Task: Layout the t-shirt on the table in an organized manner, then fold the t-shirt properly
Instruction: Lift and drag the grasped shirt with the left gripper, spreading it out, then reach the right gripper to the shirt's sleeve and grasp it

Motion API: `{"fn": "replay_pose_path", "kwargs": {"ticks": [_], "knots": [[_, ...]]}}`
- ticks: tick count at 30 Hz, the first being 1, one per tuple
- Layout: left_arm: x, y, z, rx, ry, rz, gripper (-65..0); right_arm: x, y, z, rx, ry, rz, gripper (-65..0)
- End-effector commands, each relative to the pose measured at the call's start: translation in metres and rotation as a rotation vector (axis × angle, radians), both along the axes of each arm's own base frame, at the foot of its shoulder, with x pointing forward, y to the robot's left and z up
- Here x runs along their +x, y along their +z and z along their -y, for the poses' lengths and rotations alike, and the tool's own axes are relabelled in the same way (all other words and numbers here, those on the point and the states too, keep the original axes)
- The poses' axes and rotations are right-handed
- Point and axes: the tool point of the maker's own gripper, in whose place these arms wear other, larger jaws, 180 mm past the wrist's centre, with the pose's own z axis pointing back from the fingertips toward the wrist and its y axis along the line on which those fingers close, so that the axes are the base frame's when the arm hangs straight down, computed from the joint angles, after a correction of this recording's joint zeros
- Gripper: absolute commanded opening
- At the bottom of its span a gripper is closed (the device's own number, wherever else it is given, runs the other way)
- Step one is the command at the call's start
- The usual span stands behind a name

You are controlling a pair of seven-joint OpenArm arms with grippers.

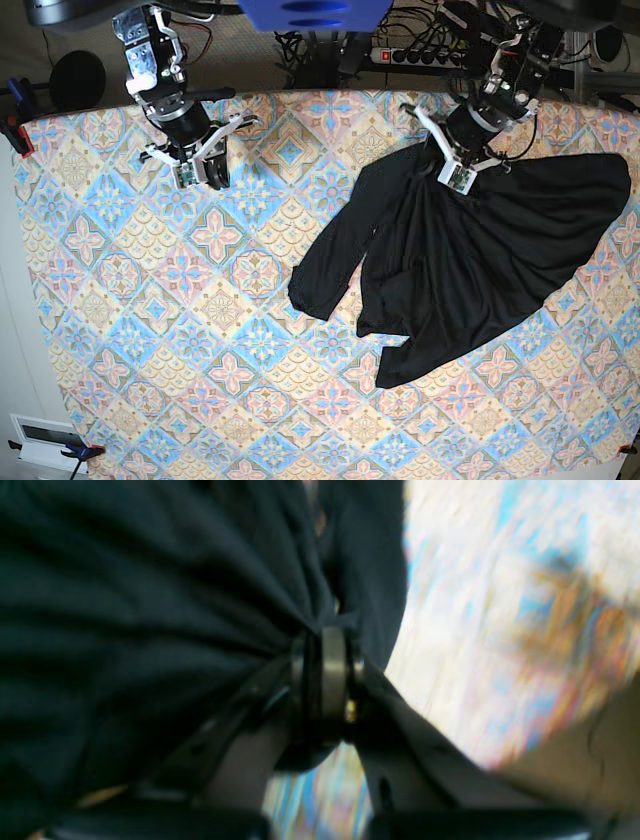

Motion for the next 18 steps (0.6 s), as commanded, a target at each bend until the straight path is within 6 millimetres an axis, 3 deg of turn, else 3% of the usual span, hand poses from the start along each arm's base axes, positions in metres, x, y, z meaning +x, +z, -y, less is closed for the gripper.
{"fn": "replay_pose_path", "kwargs": {"ticks": [1,5,7,13,18], "knots": [[-0.002,0.005,-0.005,0.005,-0.015,0.012,-65.0,0.006,0.011,0.0,0.005,0.006,0.044,-59.1],[-0.021,-0.004,-0.033,0.094,-0.065,-0.054,-65.0,0.009,0.011,-0.001,0.001,0.01,0.041,-59.1],[-0.024,-0.008,-0.045,0.133,-0.074,-0.07,-65.0,0.012,0.011,-0.014,0.01,0.044,0.032,-59.0],[-0.004,0.001,-0.082,0.184,0.027,-0.031,-65.0,0.02,0.018,-0.054,0.042,0.151,0.046,-55.1],[0.018,0.023,-0.117,0.156,0.234,0.064,-61.6,0.028,0.014,-0.066,0.044,0.181,0.048,-53.4]]}}
